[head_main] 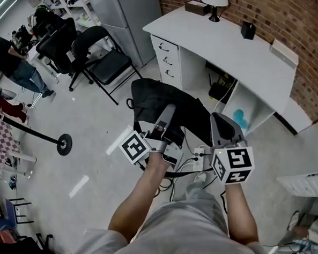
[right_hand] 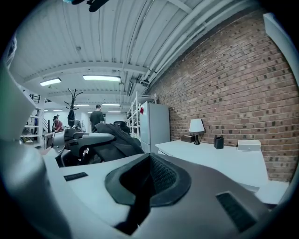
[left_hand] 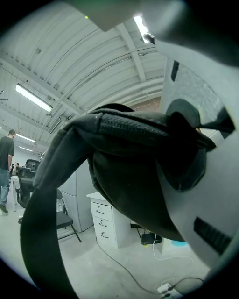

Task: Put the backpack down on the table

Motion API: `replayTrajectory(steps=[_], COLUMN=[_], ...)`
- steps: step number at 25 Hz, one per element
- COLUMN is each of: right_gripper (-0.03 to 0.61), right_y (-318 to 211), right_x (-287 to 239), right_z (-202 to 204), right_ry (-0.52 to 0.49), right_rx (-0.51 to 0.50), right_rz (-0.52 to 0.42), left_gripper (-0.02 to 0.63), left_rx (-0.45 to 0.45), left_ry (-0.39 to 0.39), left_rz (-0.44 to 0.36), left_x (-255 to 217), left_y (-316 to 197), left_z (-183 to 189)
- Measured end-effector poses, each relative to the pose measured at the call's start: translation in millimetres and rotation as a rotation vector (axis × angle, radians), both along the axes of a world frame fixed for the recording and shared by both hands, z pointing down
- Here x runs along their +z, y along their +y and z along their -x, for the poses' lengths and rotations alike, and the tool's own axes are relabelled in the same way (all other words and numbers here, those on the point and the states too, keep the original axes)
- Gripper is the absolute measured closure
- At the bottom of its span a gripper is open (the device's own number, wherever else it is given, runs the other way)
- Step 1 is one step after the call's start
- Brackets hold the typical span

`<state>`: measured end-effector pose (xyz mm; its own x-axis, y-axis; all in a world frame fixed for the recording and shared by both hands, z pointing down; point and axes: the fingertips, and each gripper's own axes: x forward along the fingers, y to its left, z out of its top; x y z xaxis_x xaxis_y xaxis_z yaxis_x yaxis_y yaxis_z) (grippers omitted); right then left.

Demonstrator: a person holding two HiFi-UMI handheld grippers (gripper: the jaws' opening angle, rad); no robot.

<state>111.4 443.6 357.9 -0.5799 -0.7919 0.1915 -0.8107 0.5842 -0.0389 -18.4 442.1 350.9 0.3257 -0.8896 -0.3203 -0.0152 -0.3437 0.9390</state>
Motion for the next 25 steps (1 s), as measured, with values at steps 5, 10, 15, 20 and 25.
replayTrajectory(steps=[5, 10, 15, 20, 25], right_gripper=[0.578, 0.578, 0.578, 0.578, 0.578], right_y=[-53, -96, -125, -148, -183], right_x=[0, -7, -8, -12, -9], right_z=[-4, -7, -4, 6, 15], right_ry=[-0.006, 0.007, 0.022, 0.024, 0.024], right_rx=[-0.042, -0.085, -0.112, -0.113, -0.087], right_rz=[0.001, -0.014, -0.024, -0.028, -0.032], left_gripper=[0.555, 0.555, 0.555, 0.555, 0.555], left_rx=[-0.022, -0.057, -0.073, -0.069, -0.051], left_ry=[0.001, 0.007, 0.010, 0.009, 0.018], left_rz=[0.010, -0.001, -0.029, -0.035, -0.022], left_x=[3, 1, -7, -12, -4], left_y=[-45, -83, -120, -150, -187], left_z=[-9, -12, -11, -3, 10])
